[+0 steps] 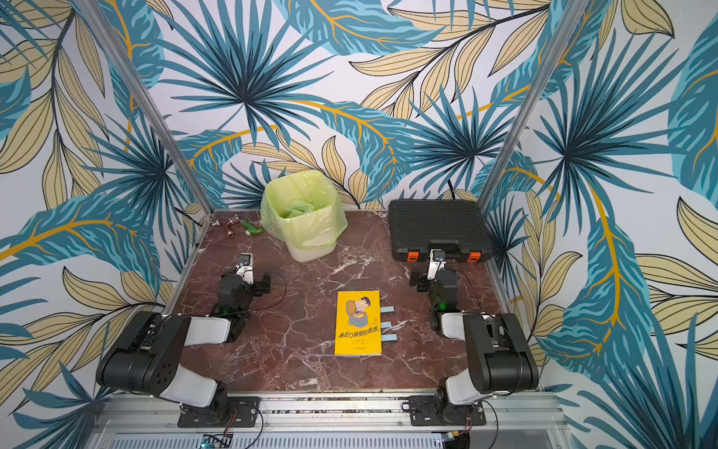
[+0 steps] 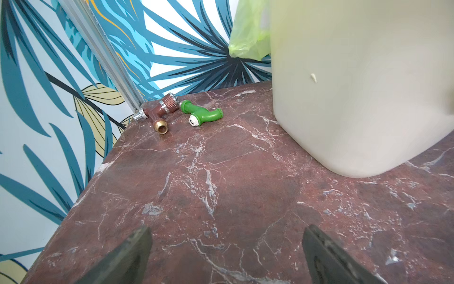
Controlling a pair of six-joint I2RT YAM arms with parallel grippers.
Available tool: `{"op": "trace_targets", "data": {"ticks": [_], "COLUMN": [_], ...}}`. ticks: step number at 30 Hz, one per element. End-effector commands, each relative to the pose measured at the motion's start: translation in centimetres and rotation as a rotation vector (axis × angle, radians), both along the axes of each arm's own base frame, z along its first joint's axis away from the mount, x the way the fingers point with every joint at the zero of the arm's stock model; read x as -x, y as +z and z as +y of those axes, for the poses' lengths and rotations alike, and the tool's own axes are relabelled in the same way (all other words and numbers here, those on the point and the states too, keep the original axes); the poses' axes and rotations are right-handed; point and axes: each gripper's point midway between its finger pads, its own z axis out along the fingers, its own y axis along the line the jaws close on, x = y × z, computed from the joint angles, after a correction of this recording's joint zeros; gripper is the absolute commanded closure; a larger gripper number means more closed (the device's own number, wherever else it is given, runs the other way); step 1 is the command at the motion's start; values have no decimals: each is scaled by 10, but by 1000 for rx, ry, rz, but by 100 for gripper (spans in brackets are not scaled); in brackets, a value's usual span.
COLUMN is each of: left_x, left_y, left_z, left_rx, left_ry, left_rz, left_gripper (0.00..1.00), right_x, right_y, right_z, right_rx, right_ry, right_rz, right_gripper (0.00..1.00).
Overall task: Peel off the used sticky note
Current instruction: Tear off the note from the book.
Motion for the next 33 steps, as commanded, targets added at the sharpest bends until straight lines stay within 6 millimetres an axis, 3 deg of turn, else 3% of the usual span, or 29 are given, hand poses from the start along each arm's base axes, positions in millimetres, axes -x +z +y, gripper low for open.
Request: {"op": "trace_targets", "data": {"ticks": [1, 22, 25, 29, 33], "left_x": [-6, -6, -5, -3, 1], "left_y": [9, 11, 19, 33, 50], "left_z": [2, 6, 18, 16, 6], "left_rx": [9, 12, 17, 15, 54], "left_ry": [7, 35, 106, 107, 95], "left_rz": [-24, -34, -27, -3, 48], "left_gripper": [0, 0, 0, 0, 0], "right_x": [3, 2, -6, -11, -3], "right_y": [-4, 0, 17, 27, 38], "right_z": [1, 3, 10, 24, 45], "right_rx": [7, 9, 13, -7, -156], "right_ry": [4, 15, 60, 118, 157], "right_rz": [4, -4, 30, 152, 284], "right_gripper": [0, 0, 1, 0, 0]}}
